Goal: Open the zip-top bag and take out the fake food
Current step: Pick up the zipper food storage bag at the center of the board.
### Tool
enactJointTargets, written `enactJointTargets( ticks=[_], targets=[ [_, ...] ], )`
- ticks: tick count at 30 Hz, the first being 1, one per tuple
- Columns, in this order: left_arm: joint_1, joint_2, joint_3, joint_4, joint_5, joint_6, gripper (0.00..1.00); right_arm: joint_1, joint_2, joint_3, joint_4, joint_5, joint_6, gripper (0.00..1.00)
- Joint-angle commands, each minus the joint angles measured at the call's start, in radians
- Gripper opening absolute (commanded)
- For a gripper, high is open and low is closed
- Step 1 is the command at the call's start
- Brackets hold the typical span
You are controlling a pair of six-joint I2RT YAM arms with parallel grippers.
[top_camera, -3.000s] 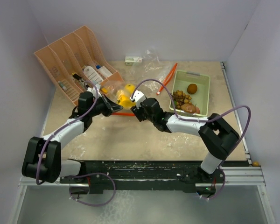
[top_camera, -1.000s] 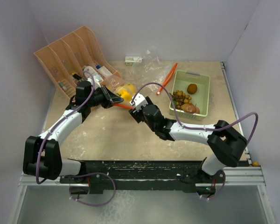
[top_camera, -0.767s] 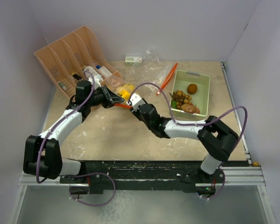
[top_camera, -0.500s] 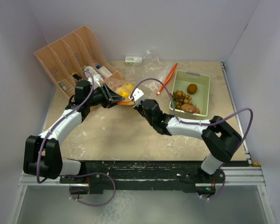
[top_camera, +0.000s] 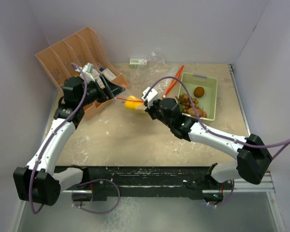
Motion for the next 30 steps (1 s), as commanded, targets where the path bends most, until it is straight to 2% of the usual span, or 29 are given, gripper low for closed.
enactJointTargets(
  ticks=[1,5,11,15,17,21,30],
  targets=[
    [0.005,-0.078,0.096,0.007,-0.034,0.173,0.94,-0.050,-0.035,0.080,-0.132,-0.185,0.021,0.00],
    [0.005,-0.106,0.157,-0.030,-0.019,0.291,0.95,-0.062,-0.034,0.139,-0.233,-0.275,0.002,0.00],
    [0.004,-0.063,0.237,-0.042,0.219,0.441,0.96,-0.094,-0.063,0.174,-0.328,-0.386,0.010,0.00],
    [-0.026,-0.081,0.188,0.055,0.311,0.439,0.98,-0.099,-0.103,0.202,-0.338,-0.413,0.065,0.00],
    [-0.070,-0.078,0.184,0.041,0.326,0.460,1.00,-0.098,-0.106,0.225,-0.355,-0.401,0.099,0.00],
    [-0.216,-0.072,0.224,-0.111,0.158,0.600,0.99,-0.098,-0.079,0.304,-0.439,-0.329,0.143,0.00],
    [-0.288,-0.042,0.224,-0.192,0.006,0.704,1.00,-0.099,-0.117,0.321,-0.419,-0.381,0.142,0.00]
  ],
)
